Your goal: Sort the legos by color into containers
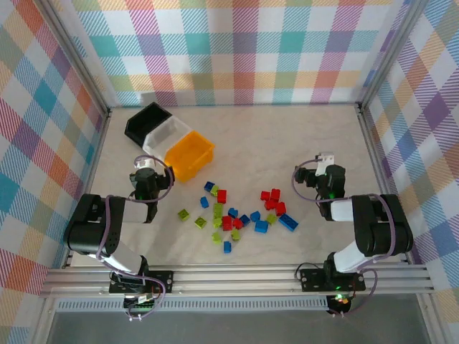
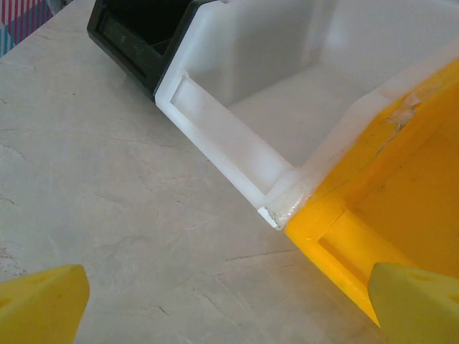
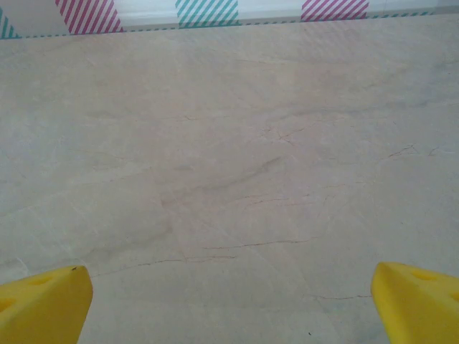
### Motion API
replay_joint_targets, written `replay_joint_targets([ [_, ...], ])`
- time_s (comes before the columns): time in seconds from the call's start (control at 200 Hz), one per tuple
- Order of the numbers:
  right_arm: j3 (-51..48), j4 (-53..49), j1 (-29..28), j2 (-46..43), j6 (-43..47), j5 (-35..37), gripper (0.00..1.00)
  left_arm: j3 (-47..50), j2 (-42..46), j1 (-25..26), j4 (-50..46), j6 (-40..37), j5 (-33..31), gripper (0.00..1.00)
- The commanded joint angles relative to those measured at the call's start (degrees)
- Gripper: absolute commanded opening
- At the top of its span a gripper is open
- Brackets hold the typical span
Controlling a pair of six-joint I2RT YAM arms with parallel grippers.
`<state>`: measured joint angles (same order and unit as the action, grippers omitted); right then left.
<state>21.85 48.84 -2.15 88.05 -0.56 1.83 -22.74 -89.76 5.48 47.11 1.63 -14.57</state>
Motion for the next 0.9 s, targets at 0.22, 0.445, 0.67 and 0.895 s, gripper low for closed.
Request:
replay_joint_targets([
  [0.22, 0.3, 1.3, 0.4, -0.2, 1.0, -1.2, 1.0, 0.5, 0.4, -0.6, 2.3, -0.8, 0.3, 1.0],
  [0.445, 0.4, 1.3, 0.4, -0.2, 1.0, -1.2, 1.0, 0.4, 0.3, -0.6, 2.3, -0.8, 0.3, 1.0],
  [0.67, 0.4, 1.2, 0.4, -0.2, 1.2, -1.4, 1.0, 0.5, 0.4, -0.6, 2.3, -0.8, 0.3, 1.0],
  [0.895, 1.2, 0.1, 0.8, -0.3, 0.1, -0.1, 1.0, 0.4, 1.2, -0.6, 1.9, -1.0, 0.8, 1.0],
])
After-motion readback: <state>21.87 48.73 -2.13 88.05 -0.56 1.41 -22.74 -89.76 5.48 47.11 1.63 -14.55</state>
